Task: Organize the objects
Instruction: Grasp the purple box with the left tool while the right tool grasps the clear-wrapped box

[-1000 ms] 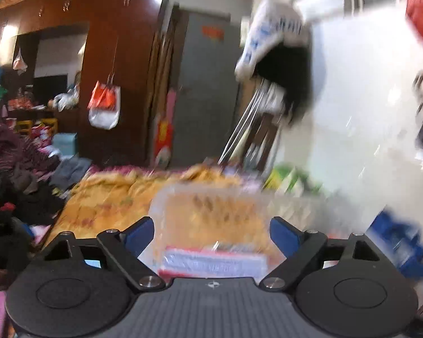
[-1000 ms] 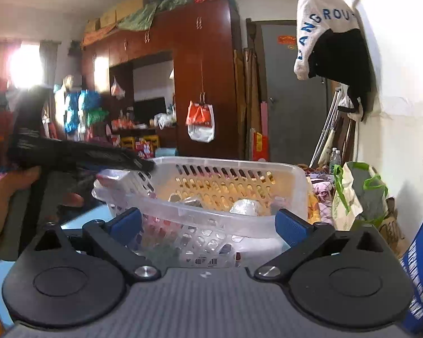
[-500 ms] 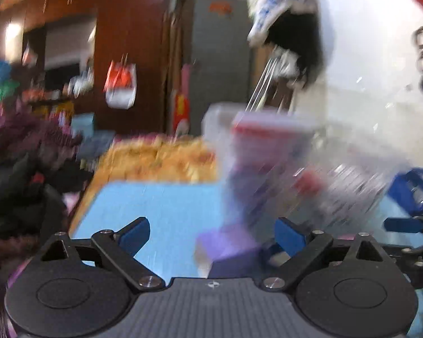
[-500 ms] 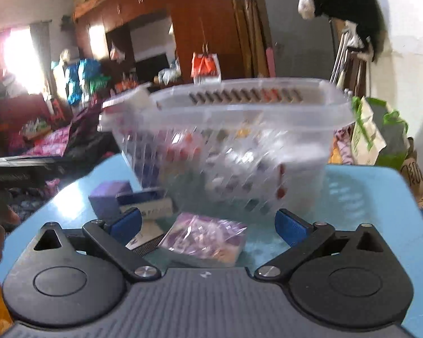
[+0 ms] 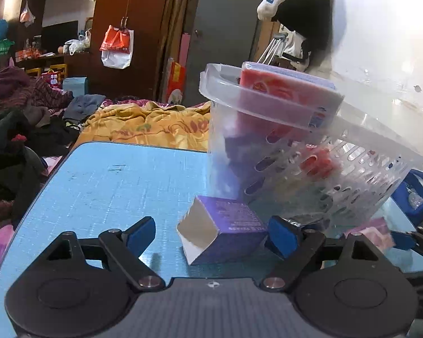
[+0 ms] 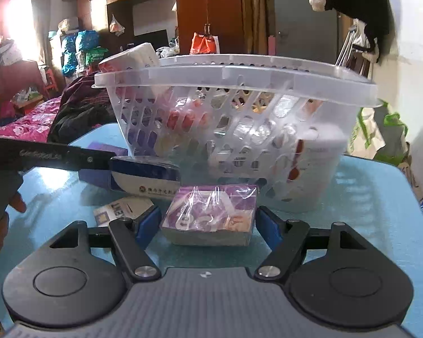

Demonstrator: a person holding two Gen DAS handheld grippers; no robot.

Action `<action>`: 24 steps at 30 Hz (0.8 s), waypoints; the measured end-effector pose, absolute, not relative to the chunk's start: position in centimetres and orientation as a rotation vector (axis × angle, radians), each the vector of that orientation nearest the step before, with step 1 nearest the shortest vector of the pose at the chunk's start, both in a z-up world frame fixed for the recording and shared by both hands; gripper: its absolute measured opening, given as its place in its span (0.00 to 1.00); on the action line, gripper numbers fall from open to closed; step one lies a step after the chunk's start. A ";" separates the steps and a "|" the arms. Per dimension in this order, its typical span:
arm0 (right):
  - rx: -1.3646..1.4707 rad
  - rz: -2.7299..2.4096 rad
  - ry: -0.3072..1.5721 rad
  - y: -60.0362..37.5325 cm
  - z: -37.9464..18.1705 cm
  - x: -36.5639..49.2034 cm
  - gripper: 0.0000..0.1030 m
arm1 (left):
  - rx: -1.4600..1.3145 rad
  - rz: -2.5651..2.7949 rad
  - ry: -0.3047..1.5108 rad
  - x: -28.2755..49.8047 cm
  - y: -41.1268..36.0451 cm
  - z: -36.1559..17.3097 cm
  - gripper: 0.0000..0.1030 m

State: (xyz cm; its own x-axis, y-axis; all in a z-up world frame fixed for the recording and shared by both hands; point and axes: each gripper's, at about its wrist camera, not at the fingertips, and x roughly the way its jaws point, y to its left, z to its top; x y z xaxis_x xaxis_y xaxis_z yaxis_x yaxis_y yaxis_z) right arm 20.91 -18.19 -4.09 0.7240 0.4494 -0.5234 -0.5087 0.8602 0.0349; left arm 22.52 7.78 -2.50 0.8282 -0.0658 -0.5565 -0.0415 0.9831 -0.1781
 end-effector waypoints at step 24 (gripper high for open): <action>-0.048 0.537 0.452 -19.6 -3.5 19.8 0.74 | -0.209 -0.013 0.516 20.8 6.6 -1.8 0.53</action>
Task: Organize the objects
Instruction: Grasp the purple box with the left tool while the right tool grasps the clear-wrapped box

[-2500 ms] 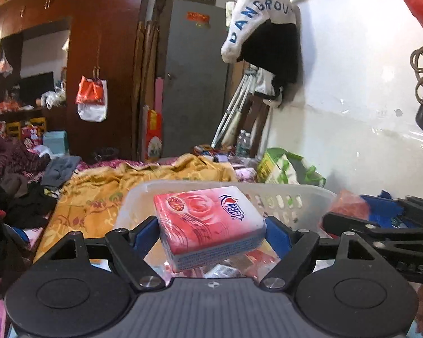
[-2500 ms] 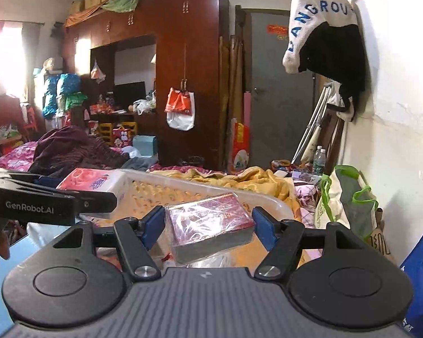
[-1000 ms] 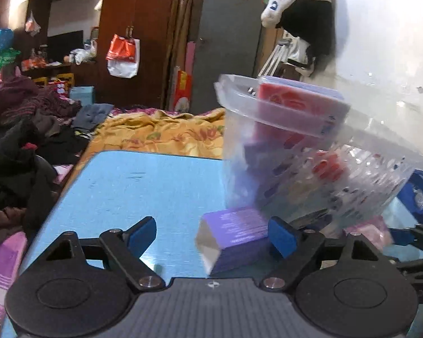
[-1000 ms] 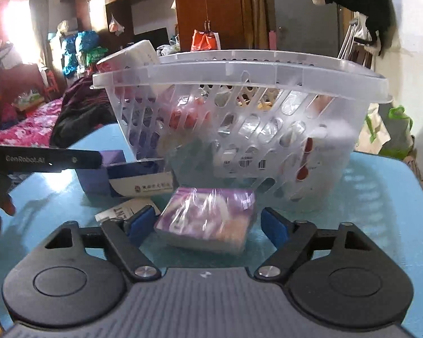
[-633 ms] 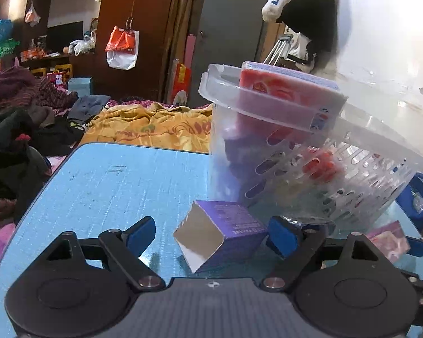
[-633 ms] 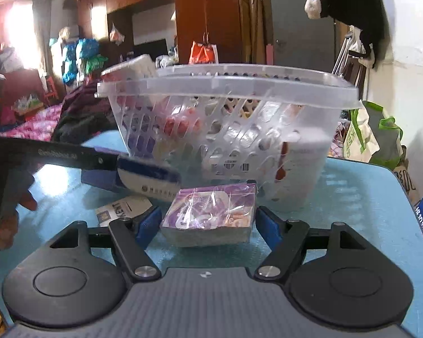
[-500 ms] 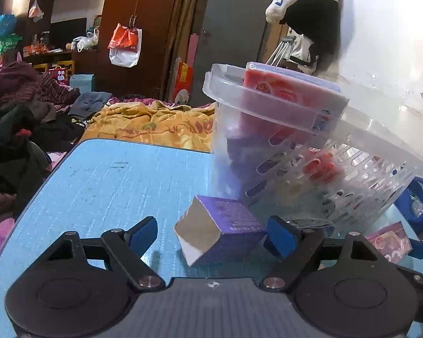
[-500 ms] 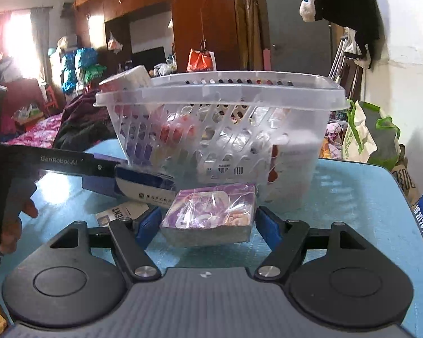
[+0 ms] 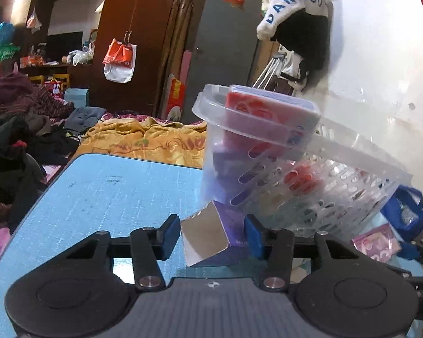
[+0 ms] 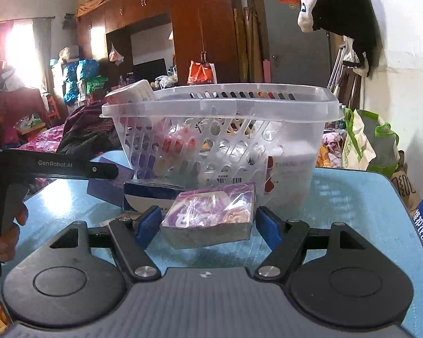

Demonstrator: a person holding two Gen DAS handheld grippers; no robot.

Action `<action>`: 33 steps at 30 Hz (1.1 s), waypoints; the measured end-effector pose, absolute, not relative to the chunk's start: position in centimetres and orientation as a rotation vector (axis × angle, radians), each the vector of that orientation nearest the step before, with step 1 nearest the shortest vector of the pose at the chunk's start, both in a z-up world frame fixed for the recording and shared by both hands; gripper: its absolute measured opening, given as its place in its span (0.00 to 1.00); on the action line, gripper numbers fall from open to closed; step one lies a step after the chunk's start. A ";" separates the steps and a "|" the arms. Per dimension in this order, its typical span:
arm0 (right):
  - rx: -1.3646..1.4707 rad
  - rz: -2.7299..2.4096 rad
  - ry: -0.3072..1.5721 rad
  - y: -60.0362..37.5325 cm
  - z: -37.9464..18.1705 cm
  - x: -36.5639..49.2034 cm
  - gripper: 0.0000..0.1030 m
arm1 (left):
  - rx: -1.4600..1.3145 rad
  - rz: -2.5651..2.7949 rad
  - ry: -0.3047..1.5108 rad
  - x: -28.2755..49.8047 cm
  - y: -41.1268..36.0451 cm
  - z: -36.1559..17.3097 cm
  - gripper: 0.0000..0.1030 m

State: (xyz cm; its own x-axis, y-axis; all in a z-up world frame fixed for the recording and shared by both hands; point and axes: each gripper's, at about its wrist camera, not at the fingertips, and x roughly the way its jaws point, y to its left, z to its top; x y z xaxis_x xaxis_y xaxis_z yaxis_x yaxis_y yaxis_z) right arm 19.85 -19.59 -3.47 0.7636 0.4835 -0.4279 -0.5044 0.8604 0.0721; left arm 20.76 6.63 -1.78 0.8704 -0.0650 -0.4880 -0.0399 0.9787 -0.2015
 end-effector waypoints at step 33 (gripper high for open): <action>-0.032 0.561 0.454 -19.9 -3.6 19.9 0.73 | -0.148 -0.085 0.506 19.8 4.4 -2.3 0.46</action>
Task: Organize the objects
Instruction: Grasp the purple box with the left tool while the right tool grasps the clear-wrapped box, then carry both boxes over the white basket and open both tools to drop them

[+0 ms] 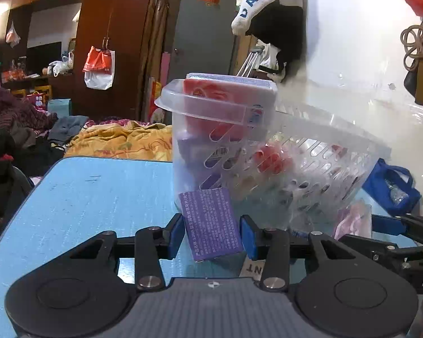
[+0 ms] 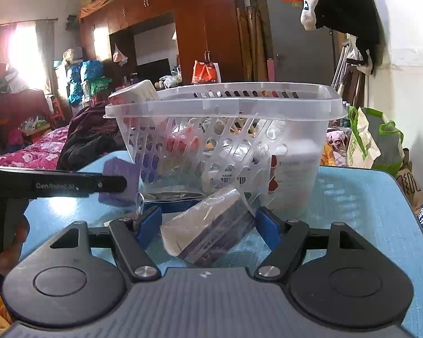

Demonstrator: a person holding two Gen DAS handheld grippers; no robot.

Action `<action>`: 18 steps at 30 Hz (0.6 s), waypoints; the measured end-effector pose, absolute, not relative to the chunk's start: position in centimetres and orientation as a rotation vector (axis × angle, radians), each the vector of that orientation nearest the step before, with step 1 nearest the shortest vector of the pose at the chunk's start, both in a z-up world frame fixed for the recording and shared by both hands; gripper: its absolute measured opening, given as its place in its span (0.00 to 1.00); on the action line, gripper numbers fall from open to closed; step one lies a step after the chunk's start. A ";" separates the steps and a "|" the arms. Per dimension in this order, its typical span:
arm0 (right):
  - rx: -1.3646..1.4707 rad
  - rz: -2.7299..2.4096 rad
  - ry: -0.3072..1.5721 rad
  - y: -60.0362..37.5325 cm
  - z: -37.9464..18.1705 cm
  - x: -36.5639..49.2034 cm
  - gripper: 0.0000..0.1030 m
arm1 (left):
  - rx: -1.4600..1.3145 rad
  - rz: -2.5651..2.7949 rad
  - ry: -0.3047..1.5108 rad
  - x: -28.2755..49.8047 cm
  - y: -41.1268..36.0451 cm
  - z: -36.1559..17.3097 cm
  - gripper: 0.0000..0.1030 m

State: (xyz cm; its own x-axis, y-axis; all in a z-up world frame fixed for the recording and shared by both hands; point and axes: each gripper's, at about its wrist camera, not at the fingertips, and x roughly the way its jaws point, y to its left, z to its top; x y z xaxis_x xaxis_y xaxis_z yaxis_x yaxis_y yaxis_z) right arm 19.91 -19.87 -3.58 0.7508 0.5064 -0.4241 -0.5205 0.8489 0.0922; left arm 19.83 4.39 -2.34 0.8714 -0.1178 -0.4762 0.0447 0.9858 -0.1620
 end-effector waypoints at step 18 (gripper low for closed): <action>0.021 0.602 0.340 -21.5 -1.7 17.3 0.68 | -0.100 -0.148 0.355 15.7 3.2 0.3 0.42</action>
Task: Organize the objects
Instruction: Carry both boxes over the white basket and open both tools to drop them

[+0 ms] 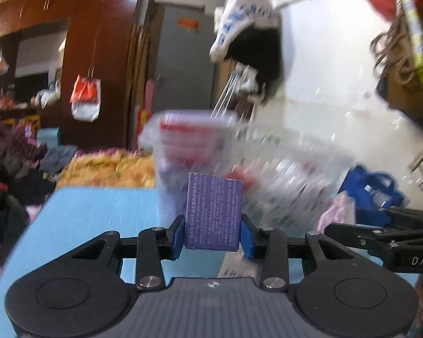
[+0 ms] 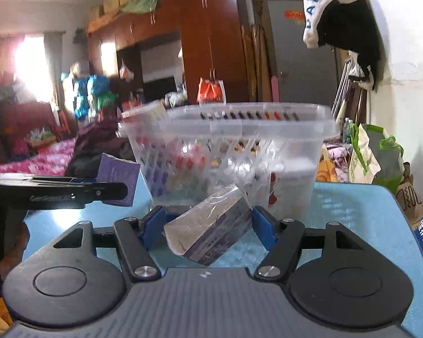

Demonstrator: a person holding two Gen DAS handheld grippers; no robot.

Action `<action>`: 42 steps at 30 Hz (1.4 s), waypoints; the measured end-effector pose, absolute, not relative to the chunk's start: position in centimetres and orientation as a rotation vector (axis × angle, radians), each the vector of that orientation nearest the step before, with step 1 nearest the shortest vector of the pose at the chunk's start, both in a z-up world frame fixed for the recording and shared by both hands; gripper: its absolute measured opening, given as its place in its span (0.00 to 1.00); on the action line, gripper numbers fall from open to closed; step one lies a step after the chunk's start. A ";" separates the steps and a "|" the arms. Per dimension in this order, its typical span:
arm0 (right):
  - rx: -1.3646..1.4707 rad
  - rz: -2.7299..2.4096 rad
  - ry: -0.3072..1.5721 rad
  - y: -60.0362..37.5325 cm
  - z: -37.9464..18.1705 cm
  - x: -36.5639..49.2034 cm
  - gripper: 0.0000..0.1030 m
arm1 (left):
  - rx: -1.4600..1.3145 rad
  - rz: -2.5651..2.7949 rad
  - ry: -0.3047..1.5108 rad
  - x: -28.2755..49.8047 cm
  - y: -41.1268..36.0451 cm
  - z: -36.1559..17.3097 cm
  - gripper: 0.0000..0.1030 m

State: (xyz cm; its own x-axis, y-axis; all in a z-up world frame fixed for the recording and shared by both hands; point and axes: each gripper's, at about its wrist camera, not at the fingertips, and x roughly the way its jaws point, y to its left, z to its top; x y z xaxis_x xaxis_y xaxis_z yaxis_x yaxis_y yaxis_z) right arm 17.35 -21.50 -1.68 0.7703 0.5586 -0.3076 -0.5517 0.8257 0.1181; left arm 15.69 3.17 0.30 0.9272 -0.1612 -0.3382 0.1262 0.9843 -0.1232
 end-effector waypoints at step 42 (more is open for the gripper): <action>0.057 0.530 0.389 -24.6 0.4 20.4 1.00 | -0.032 -0.117 0.441 16.4 2.1 1.7 0.93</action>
